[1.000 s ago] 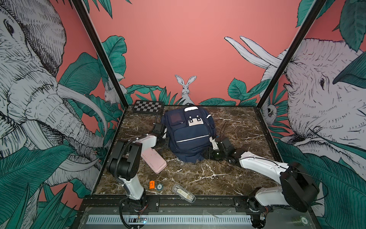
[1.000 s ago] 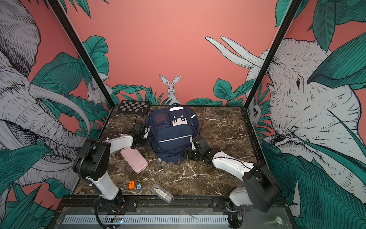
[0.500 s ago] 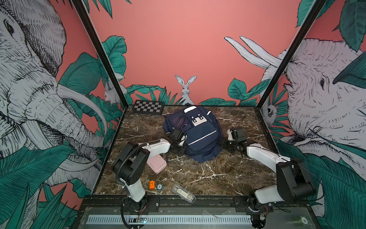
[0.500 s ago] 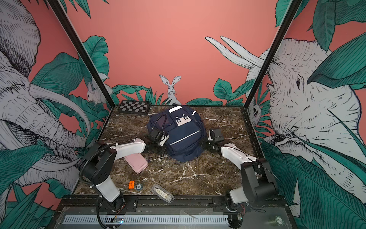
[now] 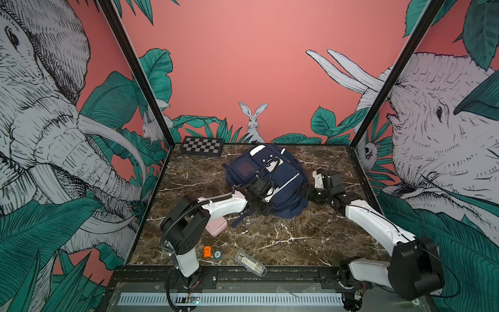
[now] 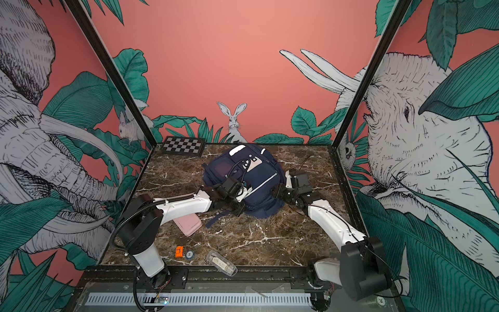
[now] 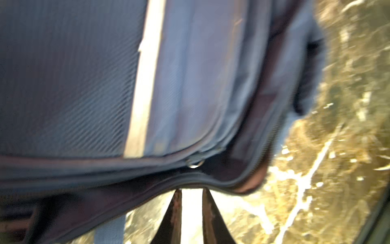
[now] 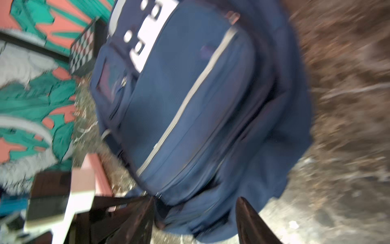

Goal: Pack books, pencil case, and school supplies into a backpack
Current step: Rotate the student bag at the top-center of the table.

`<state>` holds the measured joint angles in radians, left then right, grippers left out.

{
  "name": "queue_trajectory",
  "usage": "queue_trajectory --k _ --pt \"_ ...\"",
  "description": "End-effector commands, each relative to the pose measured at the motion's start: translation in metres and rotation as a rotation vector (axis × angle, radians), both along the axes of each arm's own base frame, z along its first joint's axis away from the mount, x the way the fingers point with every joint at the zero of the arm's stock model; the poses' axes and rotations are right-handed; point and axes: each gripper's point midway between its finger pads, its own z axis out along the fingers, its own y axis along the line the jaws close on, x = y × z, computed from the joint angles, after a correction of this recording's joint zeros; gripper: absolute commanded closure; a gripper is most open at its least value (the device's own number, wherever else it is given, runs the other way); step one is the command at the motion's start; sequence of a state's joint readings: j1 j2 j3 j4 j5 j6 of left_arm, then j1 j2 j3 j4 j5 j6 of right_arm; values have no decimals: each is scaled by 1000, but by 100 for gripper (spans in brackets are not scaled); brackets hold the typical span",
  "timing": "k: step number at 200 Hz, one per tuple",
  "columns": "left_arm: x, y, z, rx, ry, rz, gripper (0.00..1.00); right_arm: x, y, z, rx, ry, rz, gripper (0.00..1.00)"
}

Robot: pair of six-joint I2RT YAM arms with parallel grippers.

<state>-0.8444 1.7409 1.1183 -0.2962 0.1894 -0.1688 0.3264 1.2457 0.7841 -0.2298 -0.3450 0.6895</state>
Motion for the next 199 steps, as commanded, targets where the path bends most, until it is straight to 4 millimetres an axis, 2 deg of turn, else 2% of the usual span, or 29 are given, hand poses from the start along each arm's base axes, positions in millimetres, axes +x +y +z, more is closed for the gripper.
queue_trajectory --k 1,17,39,73,89,104,113,121,142,155,163,172,182,199 --pt "-6 -11 16 -30 4 -50 78 -18 13 2 15 10 17 40" --pt "-2 3 25 5 -38 -9 76 -31 26 3 30 4 28 41" --pt "14 44 33 108 -63 113 73 -45 43 1 1 -2 51 43" --pt "51 110 50 32 -70 331 69 -57 68 -1 -83 -30 83 47" --pt "63 127 57 19 -90 378 67 -59 86 1 -113 -43 106 49" --pt "77 141 56 28 -95 440 66 -60 107 -1 -136 -48 134 50" --pt "85 147 53 26 -82 478 66 -60 121 -3 -144 -40 149 51" --pt "91 149 51 7 -69 501 61 -59 134 -4 -143 -36 160 52" --pt "102 151 42 -43 -14 551 43 -57 163 -14 -160 -11 155 56" --pt "102 154 38 -54 14 576 40 -57 183 -17 -133 11 167 57" --pt "103 157 37 -64 20 597 40 -59 195 -30 -145 35 168 58" --pt "102 161 35 -83 26 624 39 -59 207 -35 -132 51 173 58" --pt "101 164 31 -109 47 654 38 -61 216 -46 -138 81 173 59" --pt "103 167 24 -161 78 694 38 -64 235 -54 -114 108 183 60"
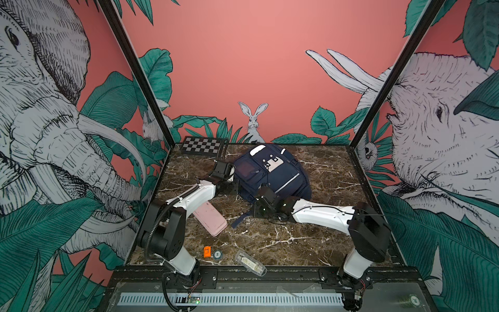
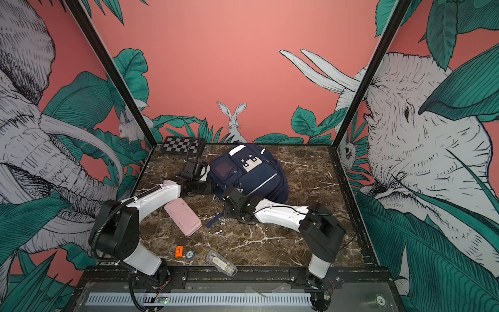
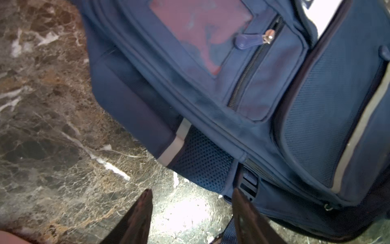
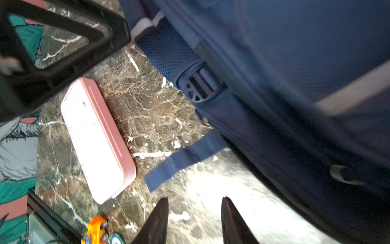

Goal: Pack books, pencil case, and school supplies into a backpack
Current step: Rotate the student bag at the top-center of the table.

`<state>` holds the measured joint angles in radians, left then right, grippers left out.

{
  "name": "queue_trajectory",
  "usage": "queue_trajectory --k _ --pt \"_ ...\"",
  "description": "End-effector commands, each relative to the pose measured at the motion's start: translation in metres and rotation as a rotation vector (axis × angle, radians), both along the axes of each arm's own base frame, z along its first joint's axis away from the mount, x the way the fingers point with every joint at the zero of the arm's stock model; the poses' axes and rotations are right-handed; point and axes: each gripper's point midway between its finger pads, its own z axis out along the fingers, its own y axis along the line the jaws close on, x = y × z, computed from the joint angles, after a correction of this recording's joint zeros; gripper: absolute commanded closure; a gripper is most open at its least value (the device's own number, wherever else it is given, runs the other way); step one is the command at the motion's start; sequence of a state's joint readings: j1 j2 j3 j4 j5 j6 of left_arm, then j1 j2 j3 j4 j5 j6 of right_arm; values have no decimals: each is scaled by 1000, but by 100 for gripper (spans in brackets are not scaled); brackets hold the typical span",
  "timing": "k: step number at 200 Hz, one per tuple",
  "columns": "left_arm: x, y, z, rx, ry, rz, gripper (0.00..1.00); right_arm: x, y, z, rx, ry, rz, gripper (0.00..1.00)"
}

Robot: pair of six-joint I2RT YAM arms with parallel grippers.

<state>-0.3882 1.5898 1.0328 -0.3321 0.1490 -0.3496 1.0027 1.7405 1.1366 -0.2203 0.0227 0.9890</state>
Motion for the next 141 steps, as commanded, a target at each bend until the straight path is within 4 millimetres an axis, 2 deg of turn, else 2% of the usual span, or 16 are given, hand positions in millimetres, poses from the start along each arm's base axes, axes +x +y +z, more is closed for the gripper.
queue_trajectory --k 1,22,64,66,70,95,141 --pt "1 1 1 -113 7 71 38 0 24 -3 46 30 -31 60" --pt "7 6 -10 -124 5 91 37 5 30 -10 13 27 -54 62" --pt "22 -2 -18 -201 -13 84 37 23 18 -20 -76 -17 -155 67" --pt "22 -2 -18 -201 -12 84 37 27 23 -12 -60 -26 -160 67" --pt "23 -2 -18 -203 -12 83 37 30 25 -11 -59 -31 -166 67" --pt "29 -10 -22 -227 0 68 38 38 29 -14 -76 -22 -195 71" --pt "32 -19 -32 -273 39 60 47 34 29 -24 -74 23 -211 72"
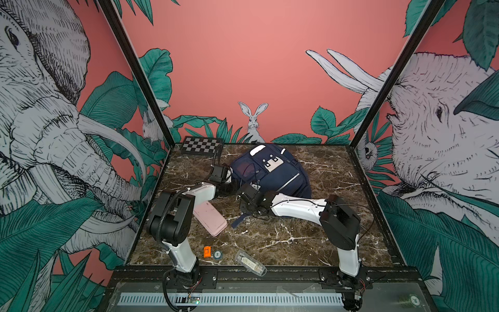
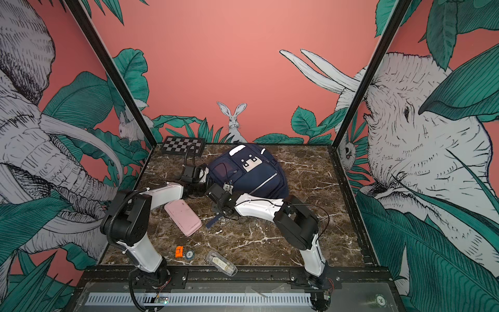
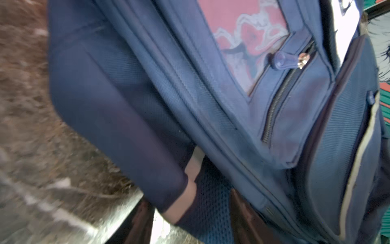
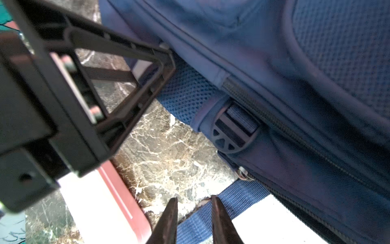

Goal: Pack books, pencil case, and school supplies into a backpack
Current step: Rotate the student bag at the top-center of the table.

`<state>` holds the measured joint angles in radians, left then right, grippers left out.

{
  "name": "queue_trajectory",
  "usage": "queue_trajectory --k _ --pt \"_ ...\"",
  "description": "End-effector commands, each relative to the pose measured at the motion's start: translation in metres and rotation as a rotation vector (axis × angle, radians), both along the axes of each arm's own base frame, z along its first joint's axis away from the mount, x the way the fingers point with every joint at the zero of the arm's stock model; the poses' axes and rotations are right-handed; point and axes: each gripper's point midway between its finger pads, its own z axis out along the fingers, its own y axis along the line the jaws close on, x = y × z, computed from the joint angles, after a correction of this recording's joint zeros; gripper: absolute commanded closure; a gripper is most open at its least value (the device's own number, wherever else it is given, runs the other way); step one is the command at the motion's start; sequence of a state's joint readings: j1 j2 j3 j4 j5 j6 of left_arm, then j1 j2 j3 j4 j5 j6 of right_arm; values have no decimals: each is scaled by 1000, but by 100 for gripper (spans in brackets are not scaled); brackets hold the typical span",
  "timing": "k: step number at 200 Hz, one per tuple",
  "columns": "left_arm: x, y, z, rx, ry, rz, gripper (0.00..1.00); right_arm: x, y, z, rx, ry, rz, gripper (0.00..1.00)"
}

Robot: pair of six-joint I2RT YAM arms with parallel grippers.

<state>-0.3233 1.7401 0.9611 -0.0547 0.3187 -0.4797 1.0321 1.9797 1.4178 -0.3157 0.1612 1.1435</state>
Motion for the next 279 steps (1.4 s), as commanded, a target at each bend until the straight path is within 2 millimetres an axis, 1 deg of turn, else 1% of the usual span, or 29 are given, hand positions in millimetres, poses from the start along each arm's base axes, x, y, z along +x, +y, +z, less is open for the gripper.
queue_trajectory --k 1,7,14,24,39,58,64,69,71,75,90,105,127,158,172,180,193,204,219,232,253,275,278,279 --pt "8 -9 9 -67 -13 -4 48 -2 -11 -12 -33 29 -37 71" --pt "9 -11 8 -79 -11 -5 50 -3 -13 -15 -43 36 -40 71" --pt "9 -13 6 -93 -8 -9 55 -5 -16 -20 -53 42 -42 70" --pt "10 -16 5 -114 -8 -12 65 -6 -21 -26 -69 52 -48 70" --pt "10 -22 7 -145 -15 -20 83 -7 -26 -32 -77 60 -57 69" --pt "8 -26 11 -155 -23 -34 100 -8 -33 -34 -87 64 -62 68" --pt "6 -28 13 -153 -24 -41 100 -9 -38 -34 -95 63 -67 68" --pt "4 -30 16 -153 -30 -48 100 -7 -40 -30 -94 55 -74 68" --pt "4 -31 18 -154 -32 -51 100 -10 -46 -36 -109 61 -76 67" --pt "2 -32 19 -152 -35 -56 100 -11 -52 -39 -119 64 -83 67" --pt "-6 -41 26 -150 -47 -76 100 -8 -70 -40 -137 64 -111 67" --pt "-16 -48 29 -150 -49 -90 100 -4 -90 -39 -157 54 -136 67" --pt "-30 -54 30 -149 -50 -88 100 2 -126 -32 -215 18 -169 66" --pt "-47 -56 32 -141 -58 -72 100 14 -186 -23 -290 -12 -231 66" --pt "-54 -59 33 -132 -68 -78 100 23 -208 -19 -311 -27 -250 67" --pt "-57 -63 34 -134 -68 -87 100 30 -216 -15 -319 -38 -243 67" --pt "-60 -75 32 -140 -62 -110 100 37 -220 -10 -349 -40 -210 67" --pt "-62 -86 30 -142 -56 -131 100 40 -218 -4 -384 -48 -157 67" --pt "-64 -101 26 -147 -47 -157 100 33 -213 -3 -406 -34 -103 67" --pt "-64 -112 23 -153 -41 -170 100 19 -209 -5 -438 -32 -59 67" --pt "-61 -118 19 -170 -33 -167 100 -8 -202 -9 -480 -42 -8 67" --pt "-60 -122 24 -179 -40 -177 100 -25 -190 -10 -492 -69 24 67" --pt "-60 -122 24 -178 -41 -179 100 -26 -188 -10 -491 -77 28 66" --pt "-59 -122 25 -178 -42 -180 100 -26 -187 -5 -479 -89 26 66"
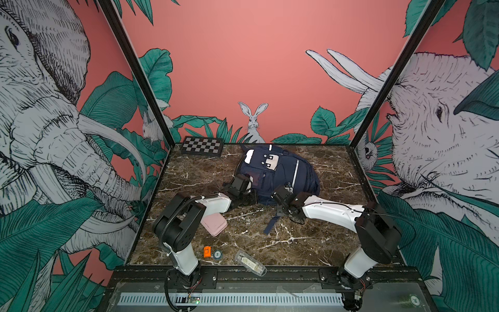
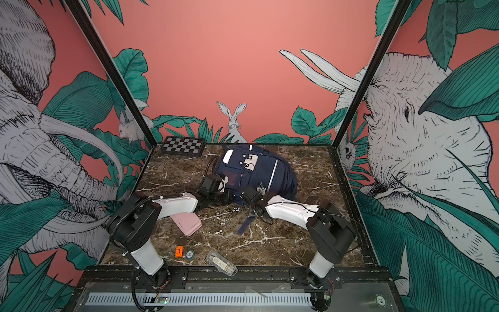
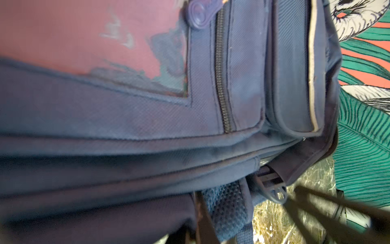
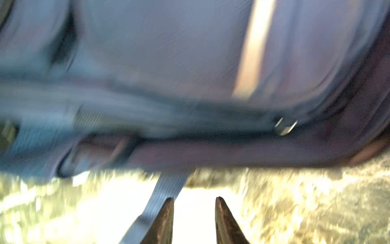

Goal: Pack books, pencil case, and school supplies into a backpack
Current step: Rotate the student bag at the top-center of the table, then zip the student bag at the top-center of the table.

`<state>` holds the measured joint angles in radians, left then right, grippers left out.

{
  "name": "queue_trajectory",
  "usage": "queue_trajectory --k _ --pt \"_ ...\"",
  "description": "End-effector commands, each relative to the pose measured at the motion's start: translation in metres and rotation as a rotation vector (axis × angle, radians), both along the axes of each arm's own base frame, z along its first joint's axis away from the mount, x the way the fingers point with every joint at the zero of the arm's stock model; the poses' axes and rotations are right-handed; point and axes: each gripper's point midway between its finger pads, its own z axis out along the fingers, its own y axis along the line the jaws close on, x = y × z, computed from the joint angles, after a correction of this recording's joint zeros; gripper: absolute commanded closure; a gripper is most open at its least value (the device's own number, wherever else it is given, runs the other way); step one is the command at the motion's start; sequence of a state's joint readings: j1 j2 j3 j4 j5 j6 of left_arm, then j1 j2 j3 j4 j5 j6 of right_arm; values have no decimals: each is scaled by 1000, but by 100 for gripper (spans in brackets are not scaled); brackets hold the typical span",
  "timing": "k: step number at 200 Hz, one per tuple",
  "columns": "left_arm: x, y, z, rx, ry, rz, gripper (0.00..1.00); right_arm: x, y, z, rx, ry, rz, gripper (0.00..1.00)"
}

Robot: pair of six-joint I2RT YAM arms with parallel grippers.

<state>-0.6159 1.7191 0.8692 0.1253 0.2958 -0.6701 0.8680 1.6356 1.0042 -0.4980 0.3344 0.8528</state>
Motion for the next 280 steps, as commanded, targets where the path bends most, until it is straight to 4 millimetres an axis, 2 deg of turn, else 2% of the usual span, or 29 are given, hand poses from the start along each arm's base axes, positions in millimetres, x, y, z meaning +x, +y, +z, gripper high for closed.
queue_trajectory --k 1,18,37,40,52,89,117,183,240,280 --pt "4 -19 23 -68 -39 -38 100 -14 0 13 -39 -55 28 65" --pt "5 -21 27 -71 -40 -48 100 -16 9 20 -26 -97 41 59" --pt "4 -23 30 -80 -39 -56 100 -9 10 20 -41 -129 26 58" --pt "4 -23 31 -83 -39 -57 100 -8 9 14 -64 -124 27 58" --pt "2 -24 32 -90 -33 -60 100 -2 11 8 -91 -138 29 57" --pt "1 -27 39 -110 -30 -70 100 14 29 -3 -103 -158 44 57" --pt "0 -27 45 -120 -31 -72 100 27 25 6 -138 -223 9 58" --pt "2 -34 56 -151 -26 -84 100 43 25 3 -202 -282 -28 68" --pt "4 -37 67 -174 -32 -86 100 47 10 2 -248 -327 -76 71" --pt "2 -37 64 -168 -23 -90 100 49 10 11 -191 -372 -101 69"
